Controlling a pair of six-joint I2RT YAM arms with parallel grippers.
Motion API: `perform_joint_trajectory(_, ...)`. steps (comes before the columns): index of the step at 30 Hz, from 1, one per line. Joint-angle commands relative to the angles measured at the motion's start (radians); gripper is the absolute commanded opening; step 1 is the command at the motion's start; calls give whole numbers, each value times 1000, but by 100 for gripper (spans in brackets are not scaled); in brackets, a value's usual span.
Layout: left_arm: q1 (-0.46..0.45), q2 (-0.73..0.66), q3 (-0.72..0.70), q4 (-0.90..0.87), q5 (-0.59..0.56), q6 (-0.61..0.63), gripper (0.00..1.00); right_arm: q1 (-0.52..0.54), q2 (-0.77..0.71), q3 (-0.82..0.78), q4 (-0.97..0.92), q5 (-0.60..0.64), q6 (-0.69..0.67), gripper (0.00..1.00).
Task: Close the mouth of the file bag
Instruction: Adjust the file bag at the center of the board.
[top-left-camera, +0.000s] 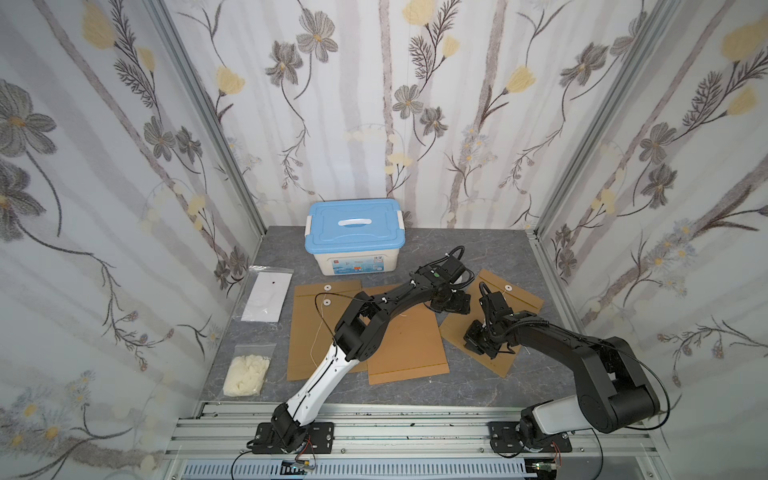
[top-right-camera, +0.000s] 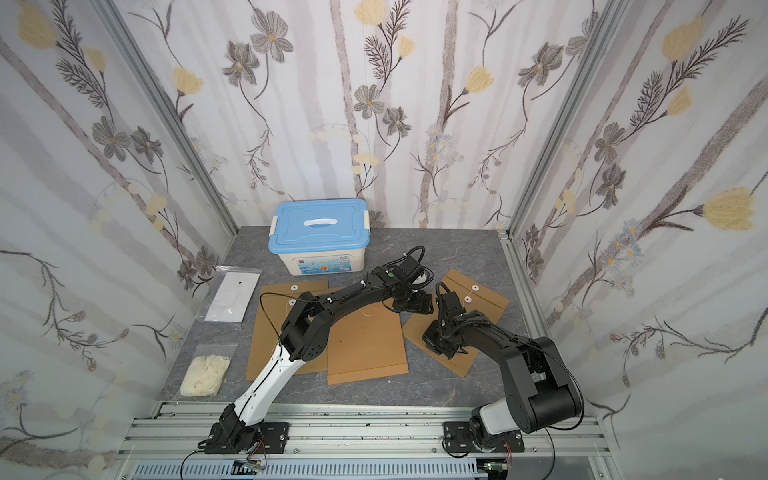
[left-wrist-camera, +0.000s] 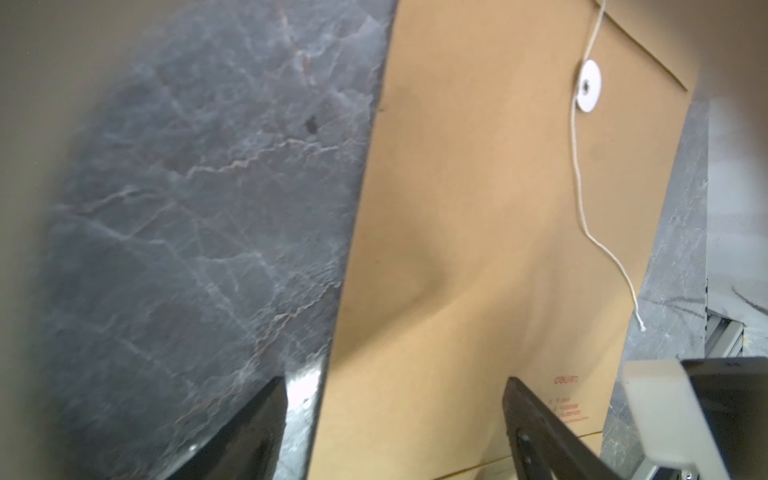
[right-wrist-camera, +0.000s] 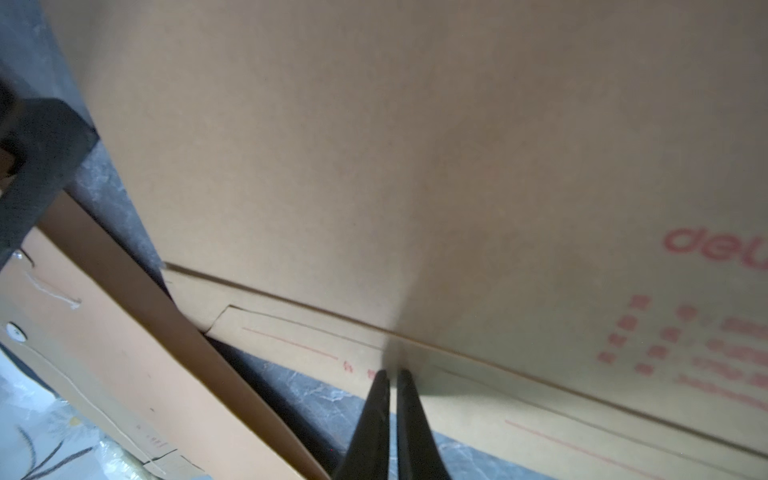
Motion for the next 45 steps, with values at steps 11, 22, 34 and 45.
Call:
perform_joint_trajectory(11,-31,114,153,-172,-140,59,89,14,-23,-61,25,4,34,9)
perform_joint_trajectory(22,-51,186,218,-273,-121,82,82,-127,-130,-49,-47,-68,-65,9)
perform_joint_trajectory(34,-72,127,132,-295,-152,134,73,-255,-171,-6,-278,46,-188,8)
perform_joint_trajectory(45,-90,74,-15,-266,-156,146,71,-221,-86,35,-283,58,-184,2)
